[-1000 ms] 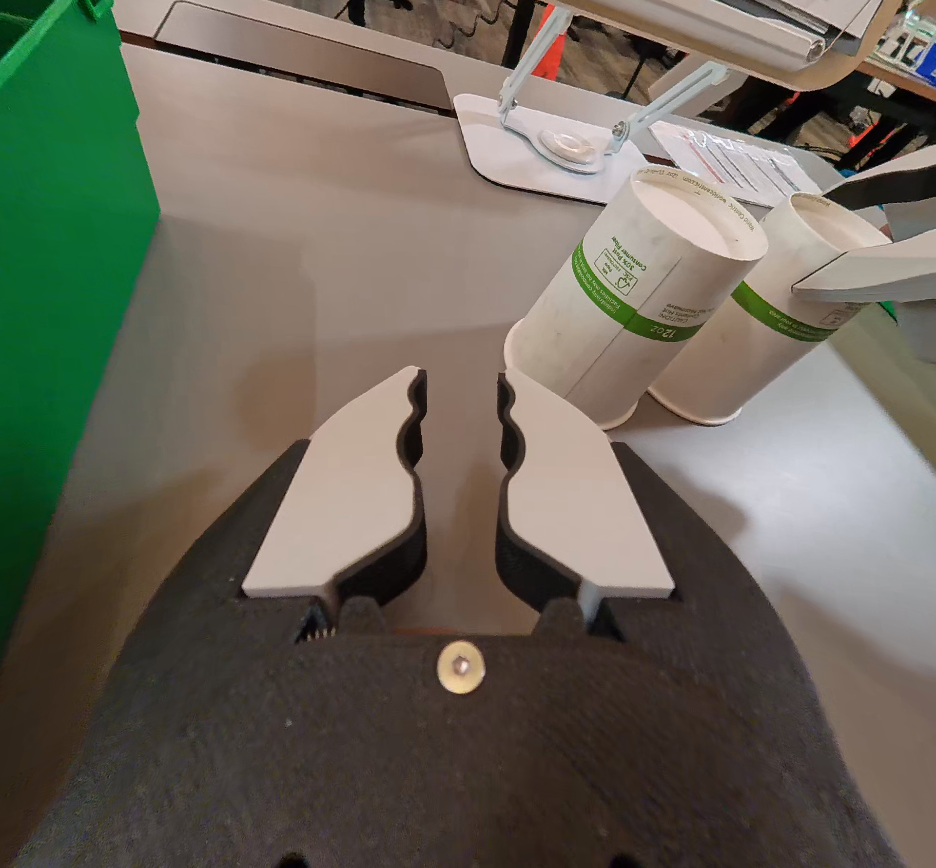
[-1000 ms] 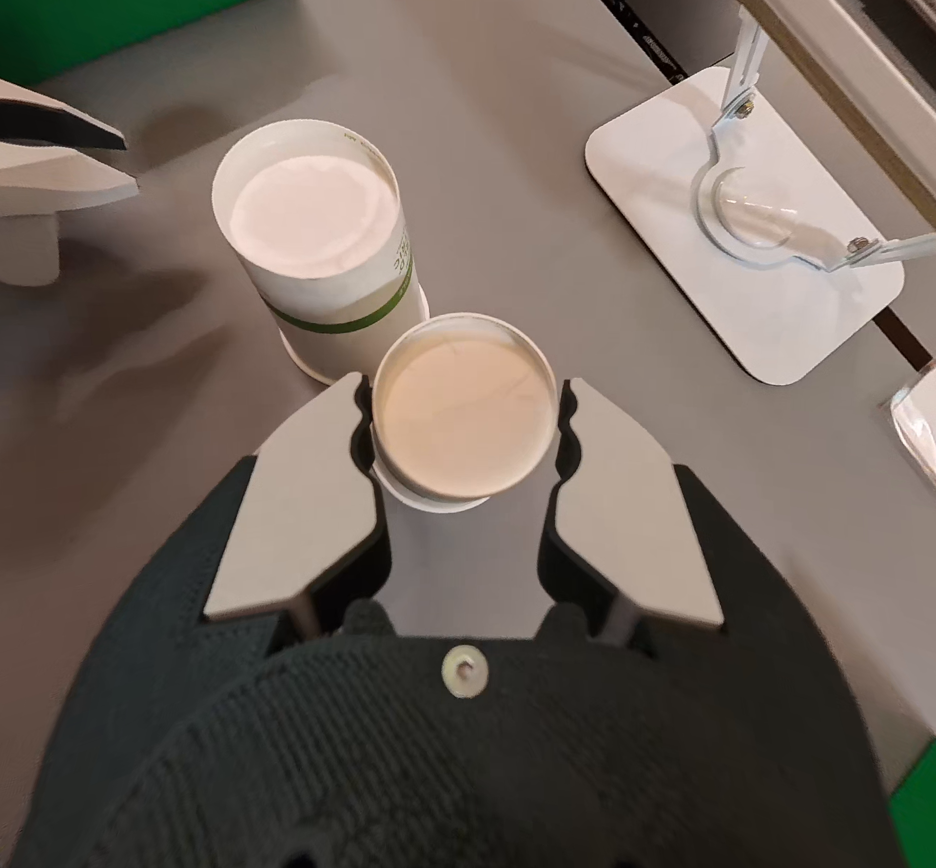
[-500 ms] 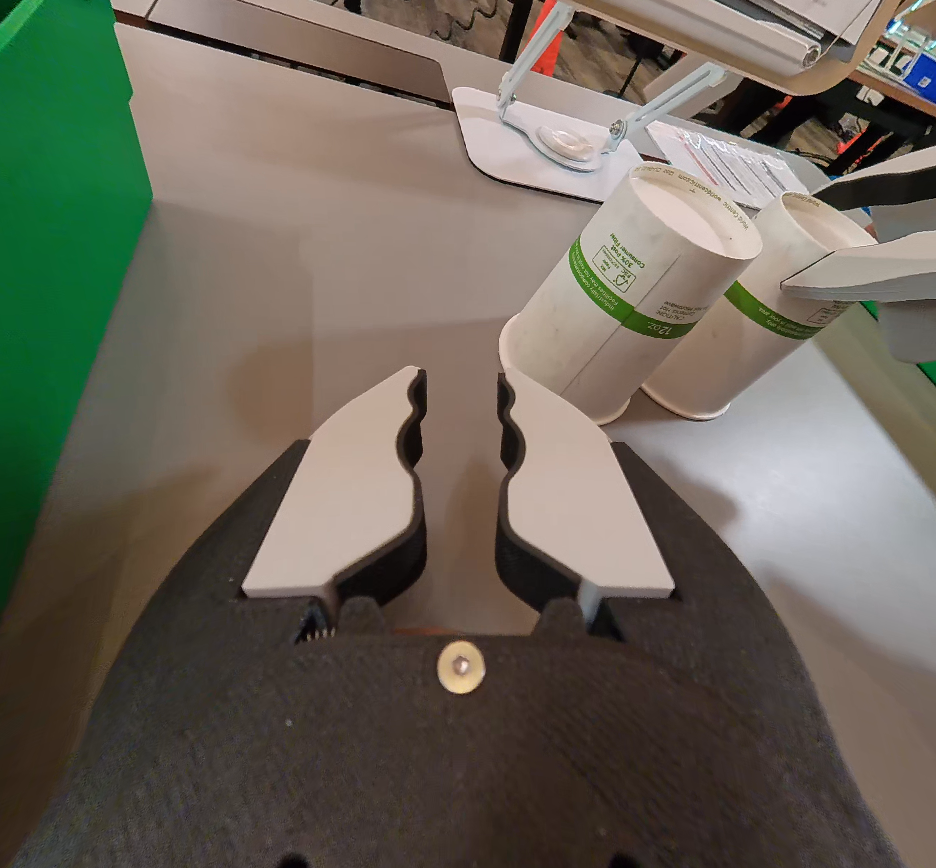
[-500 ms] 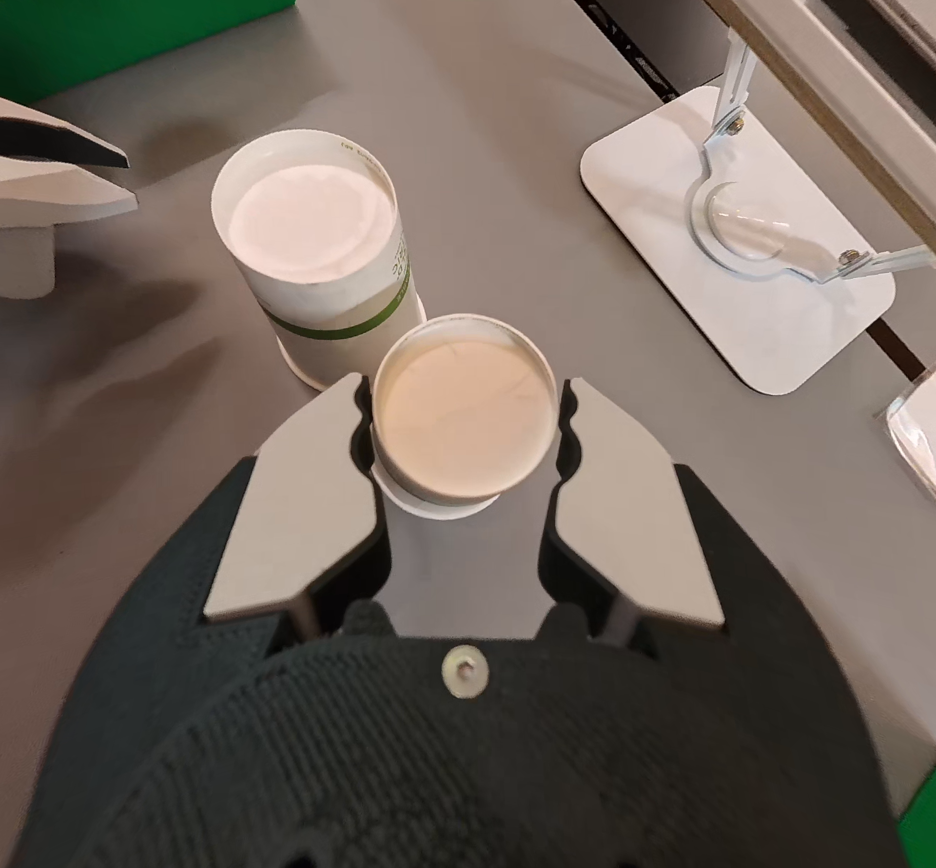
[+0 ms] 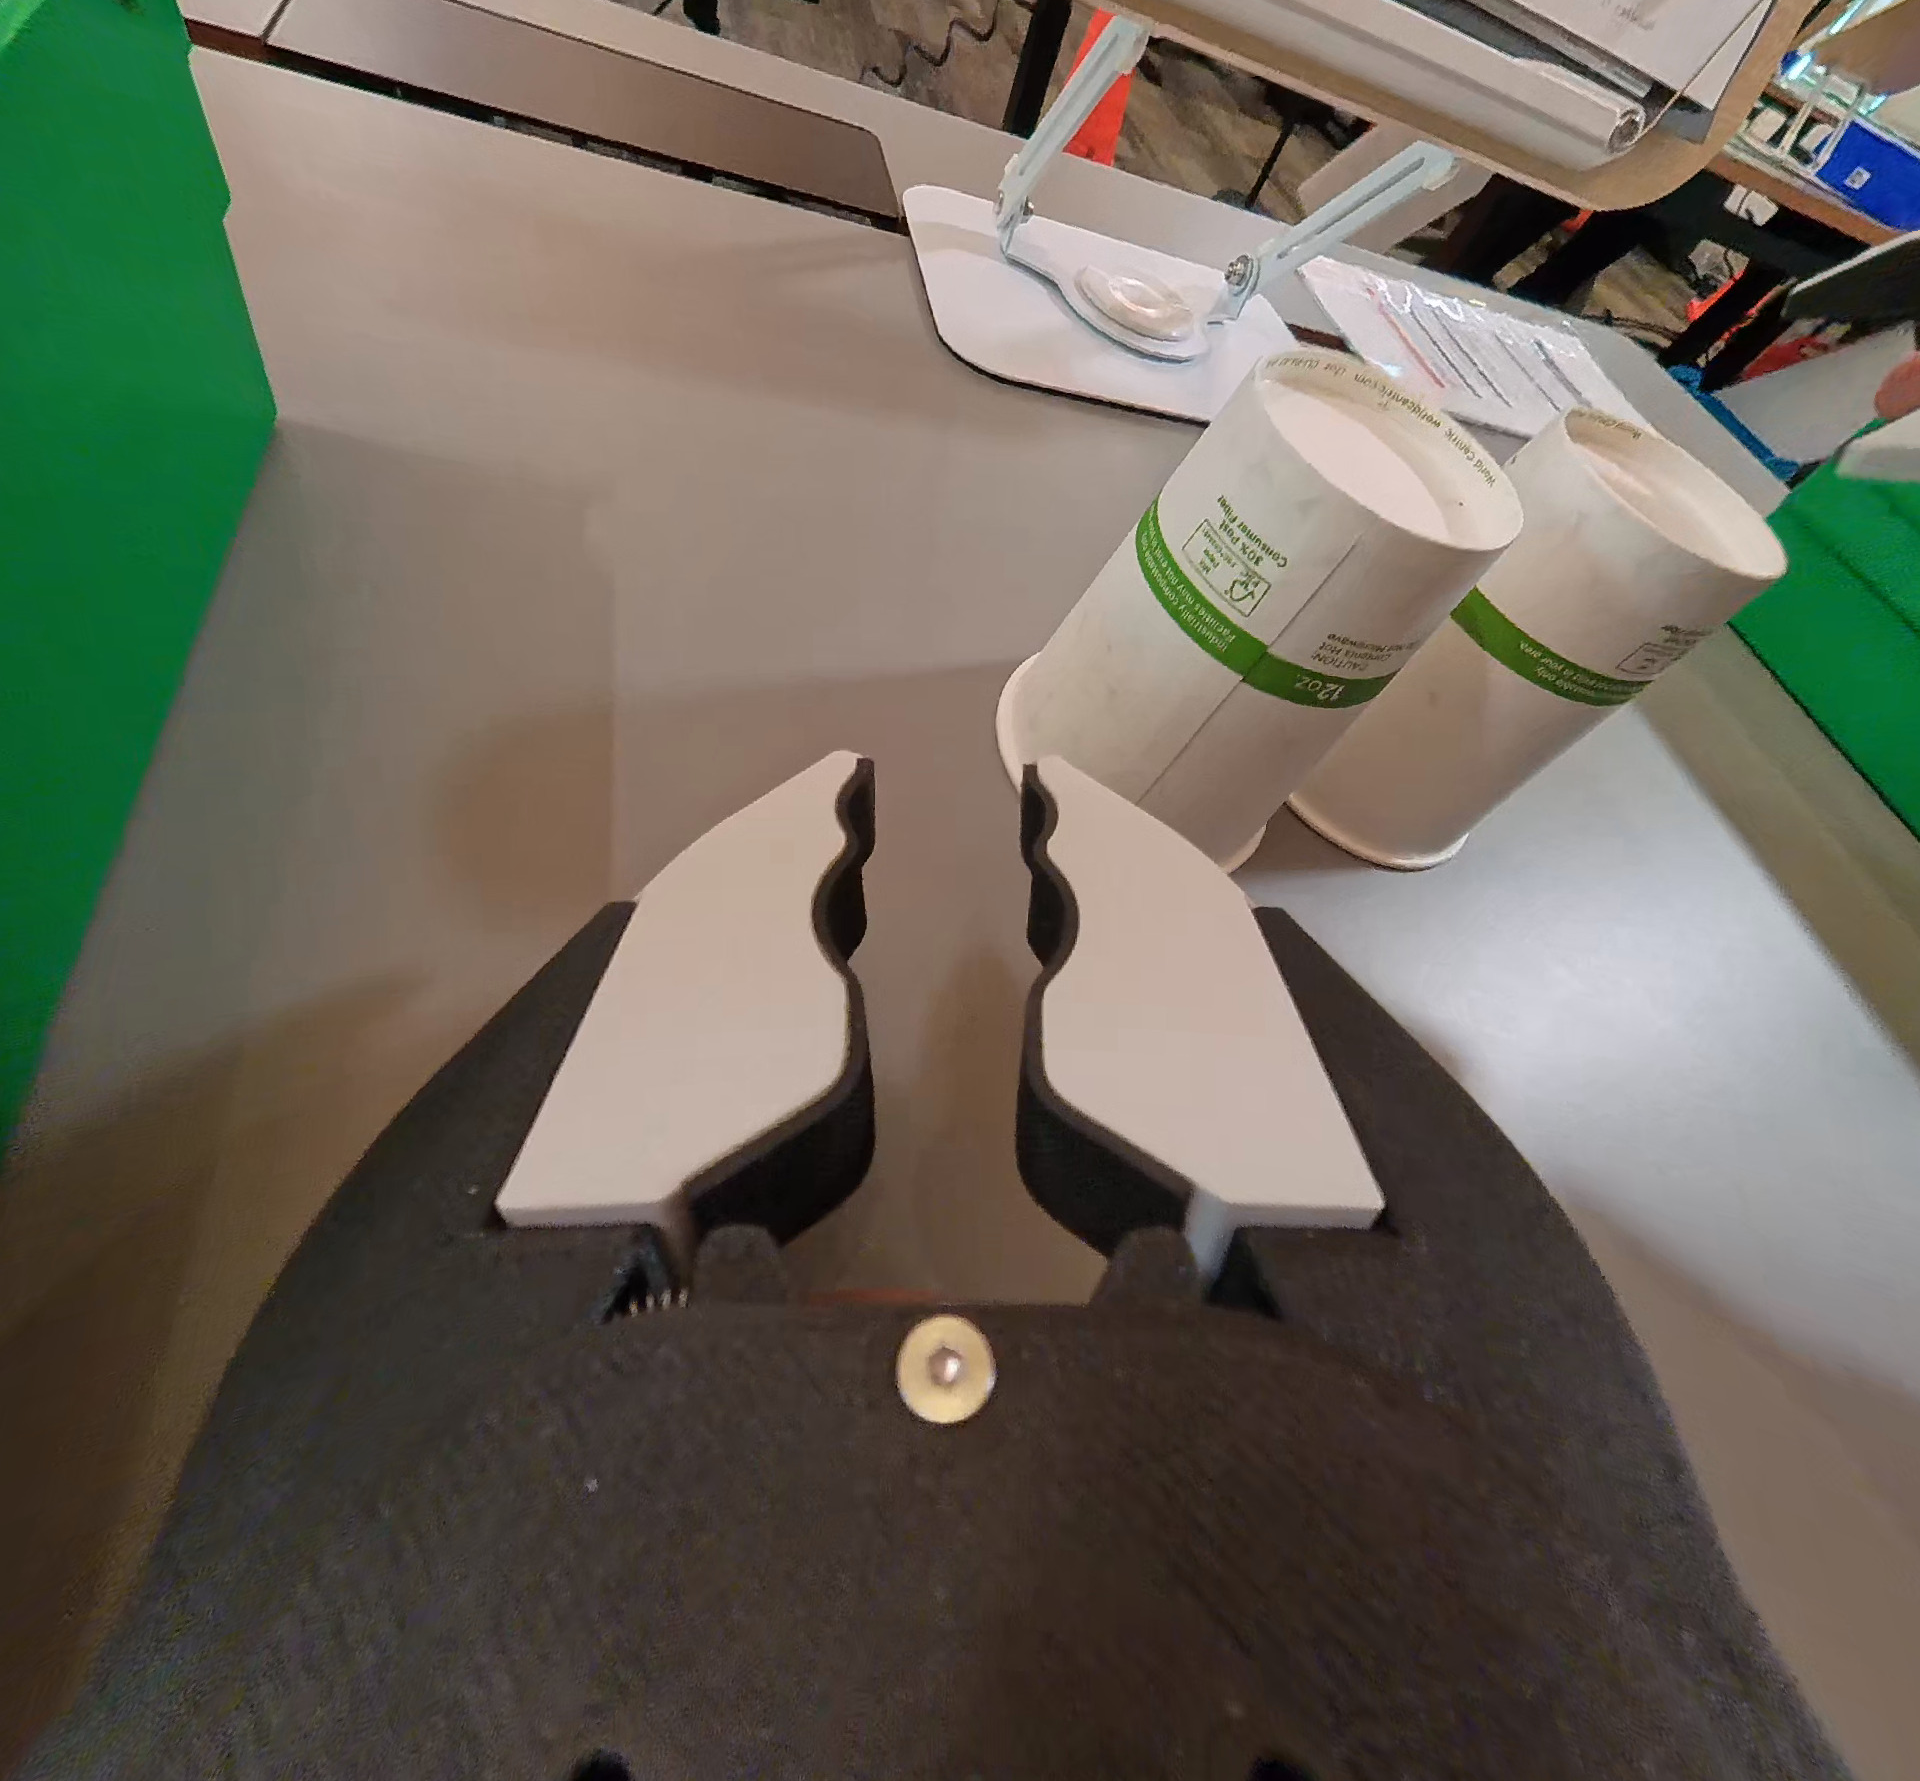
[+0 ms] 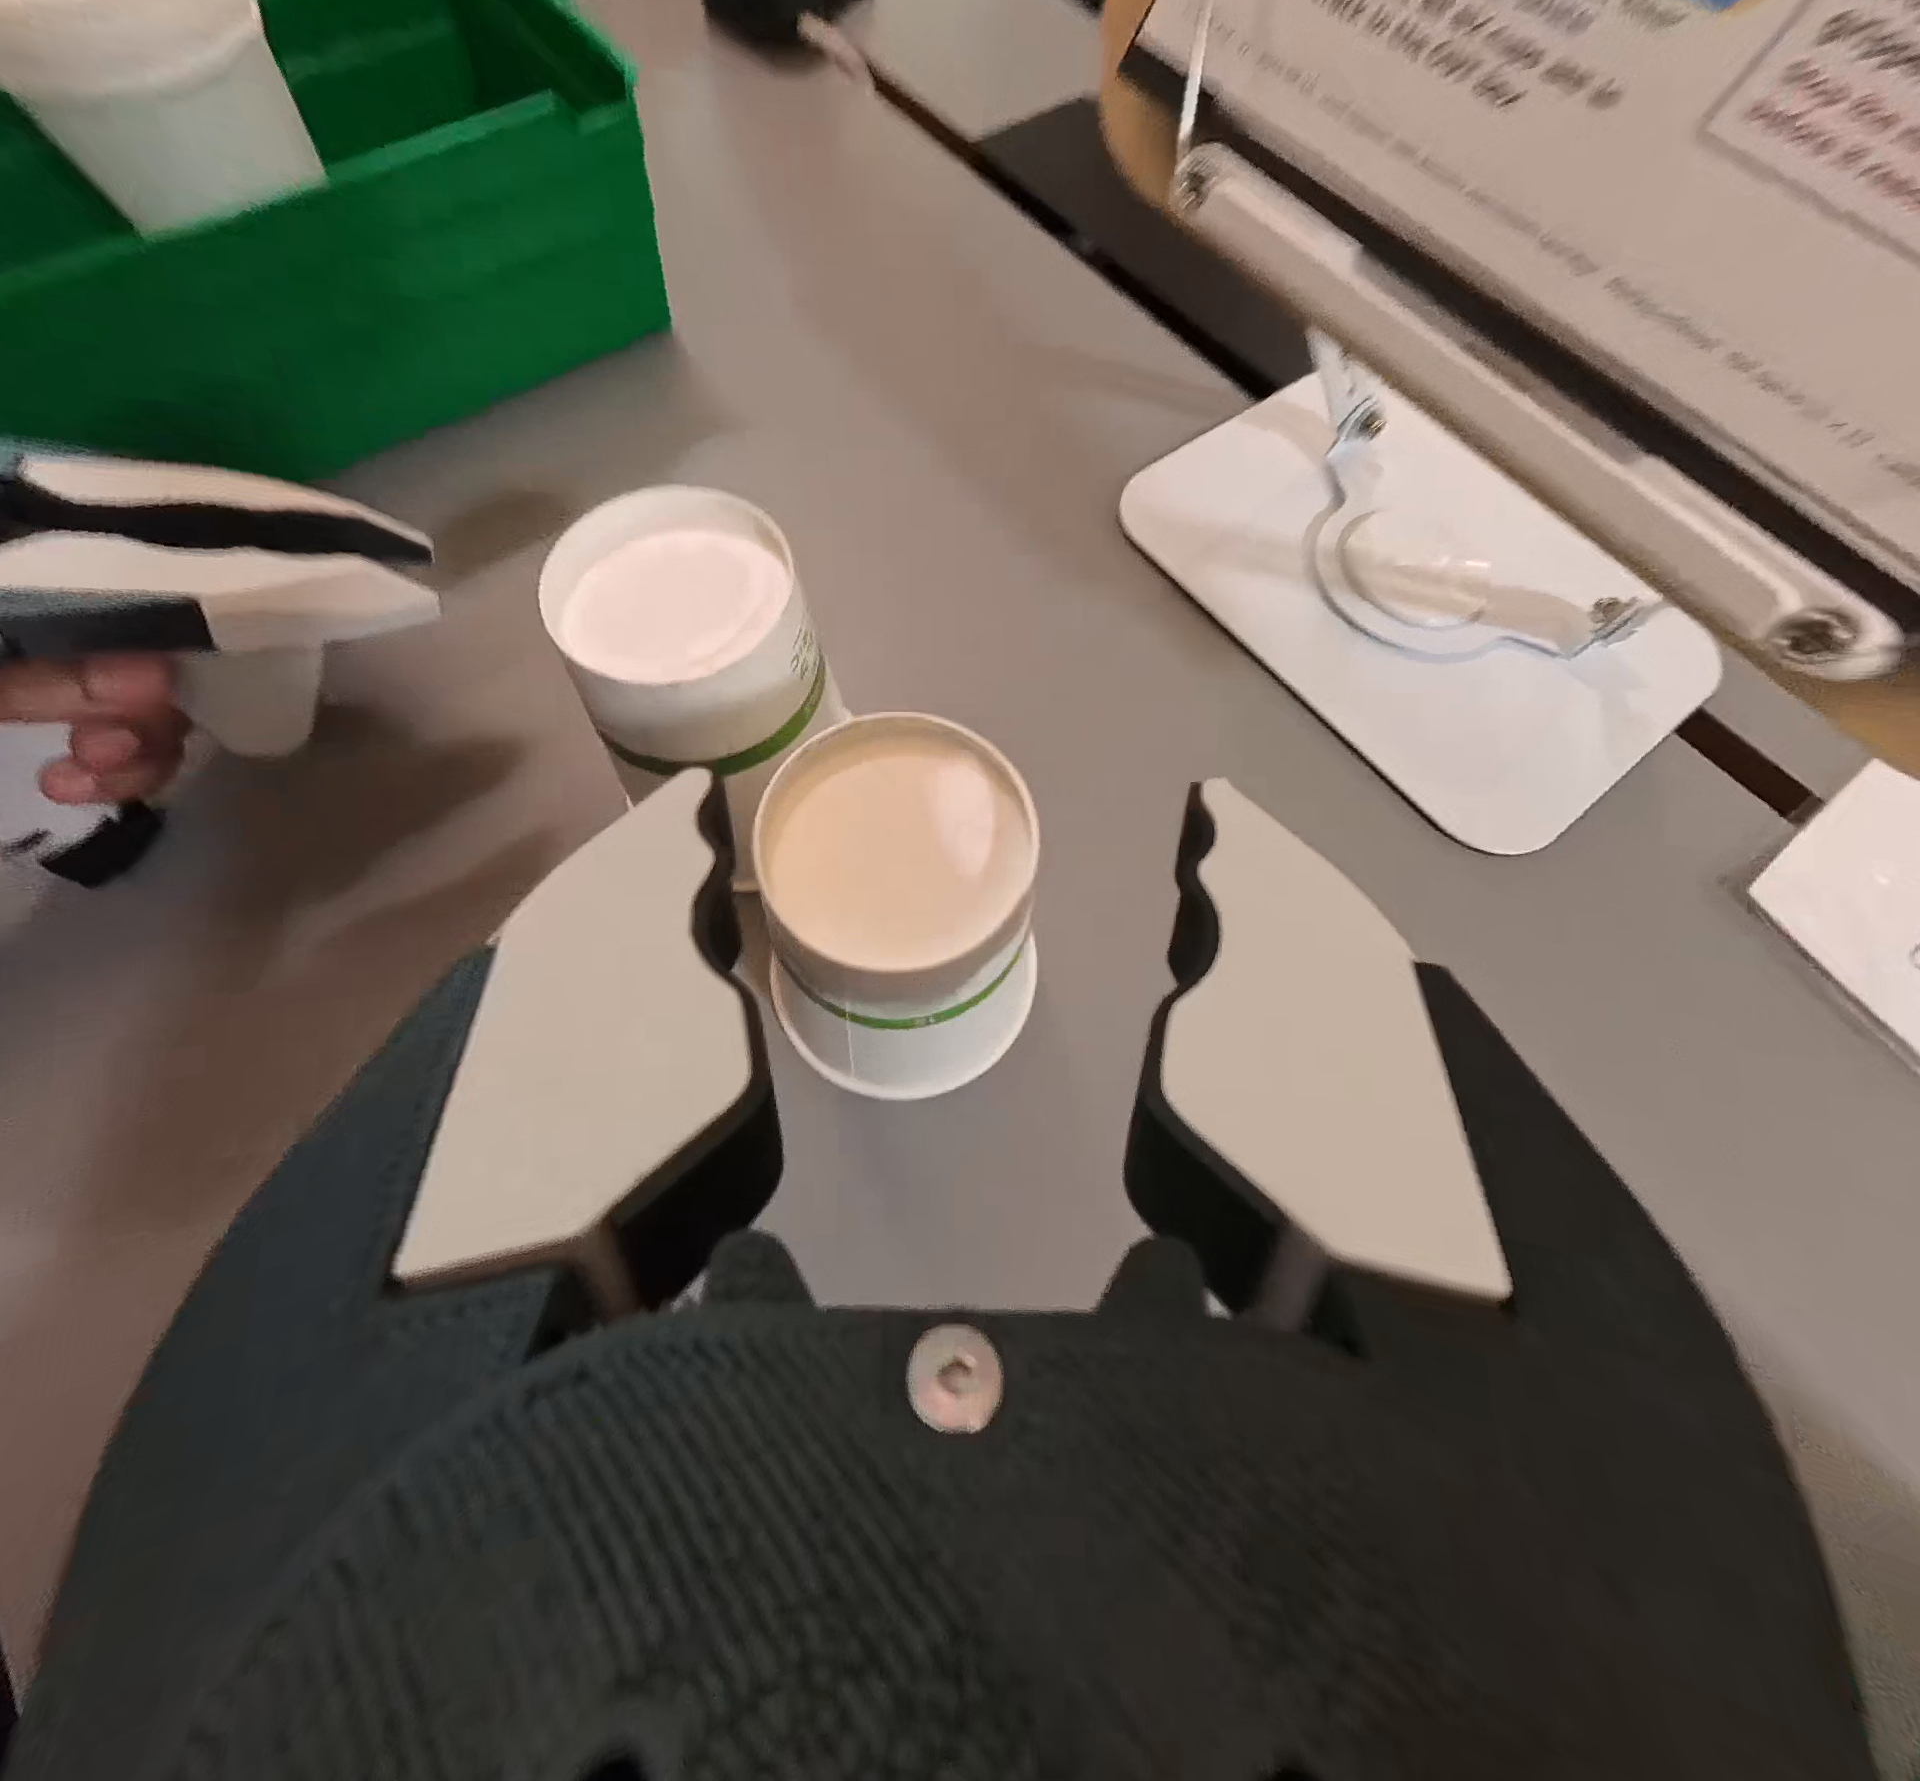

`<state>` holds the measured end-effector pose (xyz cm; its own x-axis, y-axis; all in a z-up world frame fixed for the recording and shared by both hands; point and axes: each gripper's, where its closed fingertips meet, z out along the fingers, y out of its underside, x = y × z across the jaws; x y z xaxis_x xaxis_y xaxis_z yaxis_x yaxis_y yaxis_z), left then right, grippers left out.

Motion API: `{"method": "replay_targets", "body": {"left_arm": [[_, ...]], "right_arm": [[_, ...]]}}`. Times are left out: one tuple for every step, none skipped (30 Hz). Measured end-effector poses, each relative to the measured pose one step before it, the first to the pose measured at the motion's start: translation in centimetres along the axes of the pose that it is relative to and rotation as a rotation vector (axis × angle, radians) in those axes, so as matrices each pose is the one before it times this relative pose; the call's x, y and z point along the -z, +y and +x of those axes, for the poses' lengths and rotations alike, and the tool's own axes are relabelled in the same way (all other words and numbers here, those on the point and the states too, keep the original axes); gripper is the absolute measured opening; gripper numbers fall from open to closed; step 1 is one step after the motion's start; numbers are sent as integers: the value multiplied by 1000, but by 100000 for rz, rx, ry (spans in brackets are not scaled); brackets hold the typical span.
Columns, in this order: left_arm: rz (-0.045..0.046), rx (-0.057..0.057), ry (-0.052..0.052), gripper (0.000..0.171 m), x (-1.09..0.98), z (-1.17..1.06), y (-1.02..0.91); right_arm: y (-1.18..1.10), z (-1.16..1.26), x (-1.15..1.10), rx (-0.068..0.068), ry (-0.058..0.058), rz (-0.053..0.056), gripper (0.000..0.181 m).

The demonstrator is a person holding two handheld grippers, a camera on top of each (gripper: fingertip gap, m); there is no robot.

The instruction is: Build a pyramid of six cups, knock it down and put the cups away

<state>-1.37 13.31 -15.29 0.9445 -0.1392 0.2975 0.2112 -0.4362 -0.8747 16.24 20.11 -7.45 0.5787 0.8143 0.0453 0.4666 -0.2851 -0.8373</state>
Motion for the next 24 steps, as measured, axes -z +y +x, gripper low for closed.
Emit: {"method": "replay_targets", "body": {"left_arm": [[330, -218, 510, 27, -65, 119, -209], [205, -560, 119, 28, -129, 37, -204], [337, -905, -528, 28, -178, -99, -201], [342, -1305, -761, 28, -215, -158, -196], [-35, -1705, -739, 29, -265, -194, -148], [-547, -2084, -581, 30, -293, -202, -110], [-1472, -2968, 239, 32, -349, -135, -27], [-2082, -4002, 571, 32, -382, -165, 42], [-1574, -3979, -863, 32, -367, -374, 34], [-1245, -3040, -1957, 32, -338, -492, 45], [-1011, -1579, -1730, 32, -291, -399, 41], [-551, -194, -452, 32, -229, -160, -38], [247, 819, 544, 33, -145, 49, -172], [807, 1314, 1047, 32, -105, 166, -250], [914, 1463, 1568, 32, -74, 305, -251], [690, 1303, 1859, 32, -63, 373, -208], [368, 936, 1621, 32, -107, 372, -108], [-139, 314, 1483, 32, -129, 343, 6], [-1010, -264, 1352, 33, -166, 346, 164], [-1597, -700, 1160, 33, -178, 333, 266], [-1691, -1019, 1118, 33, -177, 353, 268], [-2031, -1443, 1398, 33, -164, 405, 332], [-2455, -1770, 1854, 34, -172, 488, 424], [-2862, -2141, 2466, 35, -197, 572, 511]], "right_arm": [[-224, 435, 602, -3296, 641, 4262, 81], [-48, 402, 625, -3926, 680, 3952, 81], [118, 153, 669, -4311, -204, 4119, 81], [275, -185, 700, -4531, -1433, 4450, 81], [455, -449, 712, -4197, -1961, 4144, 80], [604, -497, 669, -3539, -1077, 3612, 80], [722, -513, 654, -2749, -227, 2885, 80], [876, -474, 642, -1942, 471, 1985, 80], [990, -341, 649, -1372, 1332, 1233, 80], [1017, -188, 656, -1361, 1785, 966, 79], [994, -107, 640, -1749, 1471, 882, 78], [955, 35, 585, -2243, 1417, 465, 76], [879, 178, 486, -2826, 1518, -98, 74], [653, 190, 320, -3259, 556, -511, 74], [297, 72, 150, -3185, -999, -740, 74], [-3, 57, 63, -2342, -1697, -633, 74], [-113, 176, 91, -1029, -1082, -345, 74], [3, 379, 150, 229, 200, -559, 74], [145, 556, 198, 1088, 1338, -1086, 74], [169, 607, 210, 1230, 1767, -1271, 73], [48, 564, 166, 769, 1568, -778, 73], [-105, 438, 120, -27, 947, 23, 72], [-158, 244, 54, -833, -101, 529, 71], [-96, 90, -20, -1630, -932, 456, 71]]}}
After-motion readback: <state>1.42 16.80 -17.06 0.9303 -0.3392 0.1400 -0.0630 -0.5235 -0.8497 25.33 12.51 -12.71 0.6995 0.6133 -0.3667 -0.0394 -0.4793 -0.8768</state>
